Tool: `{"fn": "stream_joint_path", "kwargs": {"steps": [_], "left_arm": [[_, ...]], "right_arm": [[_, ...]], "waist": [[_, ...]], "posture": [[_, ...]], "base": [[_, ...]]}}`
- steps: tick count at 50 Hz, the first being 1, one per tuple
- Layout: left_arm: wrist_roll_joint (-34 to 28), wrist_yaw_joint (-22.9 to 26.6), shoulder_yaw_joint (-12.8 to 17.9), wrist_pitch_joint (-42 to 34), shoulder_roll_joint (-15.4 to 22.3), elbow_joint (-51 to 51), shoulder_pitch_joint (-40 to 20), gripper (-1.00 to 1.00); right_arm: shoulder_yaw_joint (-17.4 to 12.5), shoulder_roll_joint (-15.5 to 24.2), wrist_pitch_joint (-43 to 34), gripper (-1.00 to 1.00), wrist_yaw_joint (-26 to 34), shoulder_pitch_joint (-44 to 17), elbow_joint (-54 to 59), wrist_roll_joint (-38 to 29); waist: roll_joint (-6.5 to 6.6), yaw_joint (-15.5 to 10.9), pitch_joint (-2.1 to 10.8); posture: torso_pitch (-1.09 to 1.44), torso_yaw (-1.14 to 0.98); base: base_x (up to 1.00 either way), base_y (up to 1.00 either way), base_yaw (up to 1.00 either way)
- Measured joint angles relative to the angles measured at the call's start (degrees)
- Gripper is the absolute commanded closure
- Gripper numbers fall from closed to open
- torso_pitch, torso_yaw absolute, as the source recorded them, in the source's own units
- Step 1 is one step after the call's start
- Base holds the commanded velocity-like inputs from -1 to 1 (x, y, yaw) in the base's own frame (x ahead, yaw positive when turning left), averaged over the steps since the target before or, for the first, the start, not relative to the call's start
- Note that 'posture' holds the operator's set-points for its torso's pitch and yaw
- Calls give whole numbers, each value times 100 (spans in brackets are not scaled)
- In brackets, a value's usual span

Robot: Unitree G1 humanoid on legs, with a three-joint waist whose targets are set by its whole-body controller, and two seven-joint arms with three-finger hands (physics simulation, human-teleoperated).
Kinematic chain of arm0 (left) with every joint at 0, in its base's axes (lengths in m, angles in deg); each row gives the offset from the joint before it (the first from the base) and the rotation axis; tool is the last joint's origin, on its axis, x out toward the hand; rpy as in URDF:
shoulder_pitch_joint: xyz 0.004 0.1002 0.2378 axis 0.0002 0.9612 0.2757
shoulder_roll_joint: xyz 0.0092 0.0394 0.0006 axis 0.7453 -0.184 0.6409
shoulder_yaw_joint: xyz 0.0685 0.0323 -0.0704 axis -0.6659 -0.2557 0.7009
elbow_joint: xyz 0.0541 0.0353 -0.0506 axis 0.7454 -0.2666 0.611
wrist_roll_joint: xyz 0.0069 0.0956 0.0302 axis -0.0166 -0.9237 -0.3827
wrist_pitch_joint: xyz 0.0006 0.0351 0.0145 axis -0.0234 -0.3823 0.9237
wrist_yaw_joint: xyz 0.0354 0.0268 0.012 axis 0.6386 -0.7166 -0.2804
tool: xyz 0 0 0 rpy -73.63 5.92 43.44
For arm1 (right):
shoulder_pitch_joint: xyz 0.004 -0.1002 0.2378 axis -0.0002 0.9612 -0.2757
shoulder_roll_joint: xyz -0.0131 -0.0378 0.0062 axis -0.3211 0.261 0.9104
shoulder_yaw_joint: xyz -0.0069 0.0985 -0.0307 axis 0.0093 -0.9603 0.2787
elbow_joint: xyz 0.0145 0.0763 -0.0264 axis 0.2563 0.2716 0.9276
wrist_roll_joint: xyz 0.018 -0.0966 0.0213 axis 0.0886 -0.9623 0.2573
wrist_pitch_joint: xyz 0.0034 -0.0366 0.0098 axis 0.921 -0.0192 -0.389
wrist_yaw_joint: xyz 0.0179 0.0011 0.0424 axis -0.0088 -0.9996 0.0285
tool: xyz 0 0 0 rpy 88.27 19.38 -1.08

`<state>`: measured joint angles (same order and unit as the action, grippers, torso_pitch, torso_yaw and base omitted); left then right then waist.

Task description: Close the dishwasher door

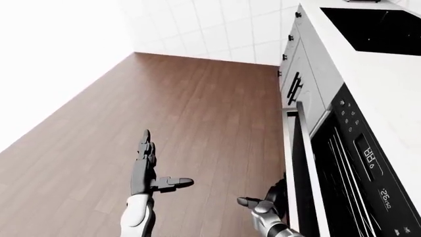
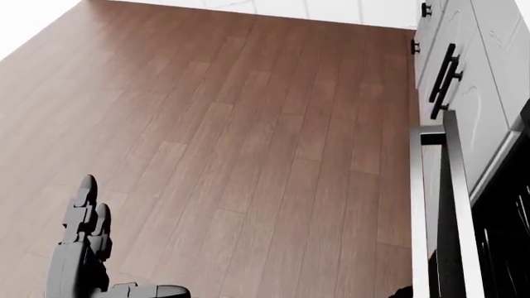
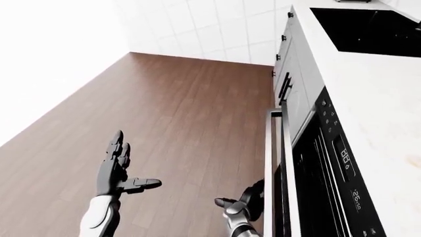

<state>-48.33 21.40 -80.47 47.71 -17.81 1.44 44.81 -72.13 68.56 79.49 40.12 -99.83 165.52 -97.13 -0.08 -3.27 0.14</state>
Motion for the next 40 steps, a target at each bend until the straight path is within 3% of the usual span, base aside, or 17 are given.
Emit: {"fn": "stream_joint_path", "kwargs": {"steps": [12, 40], "left_arm": [[-8, -2, -13, -2, -9, 48, 16, -100], [-41, -13, -44, -54, -22, 140, 46, -100]], "right_arm": [[-64, 148, -68, -100, 27, 50, 69, 162], [10, 611, -83, -100, 65, 152, 101, 218]], "waist": [[24, 24, 28], [13, 133, -97]], "posture": [[0, 0], [0, 0]], "base": [[0, 0, 0], [0, 0, 0]]}}
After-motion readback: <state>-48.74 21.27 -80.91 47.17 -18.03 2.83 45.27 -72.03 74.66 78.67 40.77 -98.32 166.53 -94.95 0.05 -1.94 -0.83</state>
